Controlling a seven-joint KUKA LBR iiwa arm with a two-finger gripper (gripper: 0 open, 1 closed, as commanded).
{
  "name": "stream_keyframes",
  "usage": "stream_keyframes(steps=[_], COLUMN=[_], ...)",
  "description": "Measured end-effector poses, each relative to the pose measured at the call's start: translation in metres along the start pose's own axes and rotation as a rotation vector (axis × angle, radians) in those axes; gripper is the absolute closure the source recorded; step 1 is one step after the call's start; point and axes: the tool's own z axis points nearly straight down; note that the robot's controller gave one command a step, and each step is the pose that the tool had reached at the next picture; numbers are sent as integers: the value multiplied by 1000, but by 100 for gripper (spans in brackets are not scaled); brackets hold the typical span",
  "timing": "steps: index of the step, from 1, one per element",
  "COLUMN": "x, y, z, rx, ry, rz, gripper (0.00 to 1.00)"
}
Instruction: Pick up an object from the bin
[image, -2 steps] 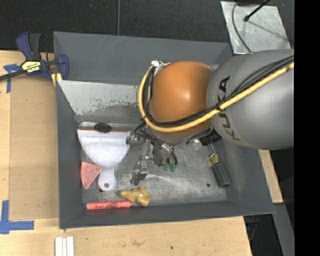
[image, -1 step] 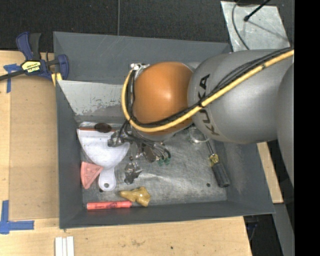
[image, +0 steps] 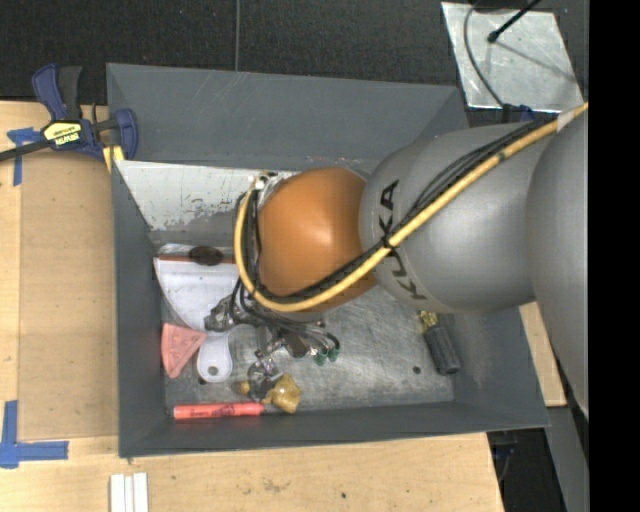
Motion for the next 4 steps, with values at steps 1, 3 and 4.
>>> stream_keyframes(steps=[1,3,4], x=[-1,-8,-8], y=[12,31,31], z=[20,80,80], rx=[0,3,3], ry=[2,-11,-11], rz=[-292,-485,-484], gripper=[0,100,100])
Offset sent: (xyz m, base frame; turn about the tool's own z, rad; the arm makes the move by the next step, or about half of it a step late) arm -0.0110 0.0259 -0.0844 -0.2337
